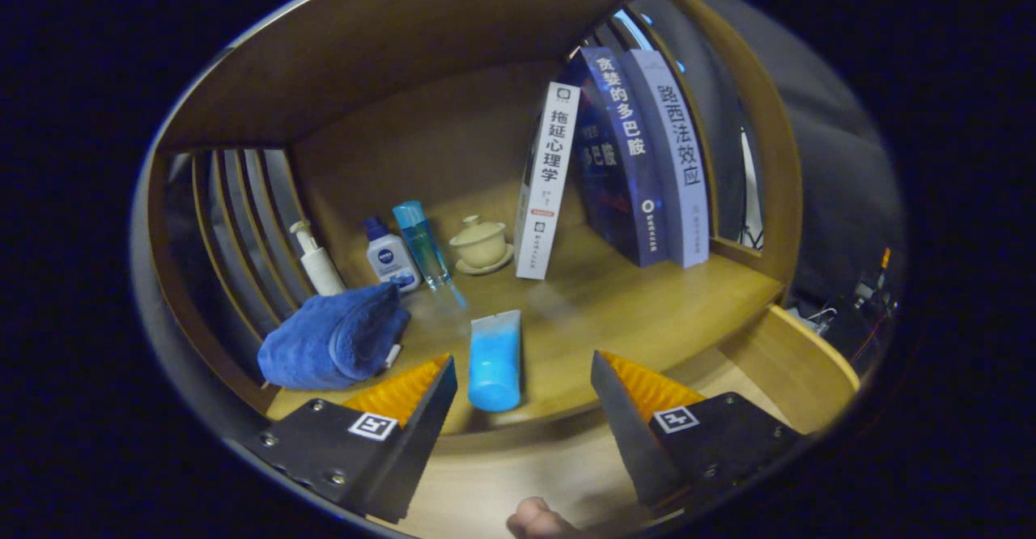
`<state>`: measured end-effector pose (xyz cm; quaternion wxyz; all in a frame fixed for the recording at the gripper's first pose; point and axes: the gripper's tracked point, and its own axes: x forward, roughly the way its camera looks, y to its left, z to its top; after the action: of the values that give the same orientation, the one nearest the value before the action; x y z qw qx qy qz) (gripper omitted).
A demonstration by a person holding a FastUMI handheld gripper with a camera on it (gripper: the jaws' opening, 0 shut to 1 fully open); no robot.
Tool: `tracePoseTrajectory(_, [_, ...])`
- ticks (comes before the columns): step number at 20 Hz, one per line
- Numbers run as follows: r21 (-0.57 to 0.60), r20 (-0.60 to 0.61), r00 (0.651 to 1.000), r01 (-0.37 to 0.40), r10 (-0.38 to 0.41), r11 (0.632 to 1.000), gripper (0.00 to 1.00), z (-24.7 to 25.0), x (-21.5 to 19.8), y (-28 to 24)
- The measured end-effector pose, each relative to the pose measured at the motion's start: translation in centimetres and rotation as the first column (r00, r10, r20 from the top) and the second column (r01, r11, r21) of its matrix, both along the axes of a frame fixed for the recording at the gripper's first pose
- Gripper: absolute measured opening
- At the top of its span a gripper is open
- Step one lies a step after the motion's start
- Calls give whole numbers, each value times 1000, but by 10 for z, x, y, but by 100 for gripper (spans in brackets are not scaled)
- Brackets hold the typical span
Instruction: Pull open the drawer, take out the items inside it, and place them on the countertop above the cabinet.
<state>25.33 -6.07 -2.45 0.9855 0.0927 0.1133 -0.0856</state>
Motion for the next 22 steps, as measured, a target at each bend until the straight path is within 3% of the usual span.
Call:
tracePoseTrajectory(10, [-212, 115, 981, -131, 158, 968, 99, 43, -140, 23])
tracePoseTrajectory(13, [-254, 180, 968, -125, 174, 959, 99, 56, -188, 32])
tracePoseTrajectory(16, [-317, 266, 923, -190, 279, 929, 99, 59, -232, 54])
tracePoseTrajectory(19, [-404, 290, 926, -111, 243, 908, 99, 36, -259, 33])
tracePoseTrajectory(22, [-386, 253, 950, -75, 184, 919, 100, -4, -270, 5])
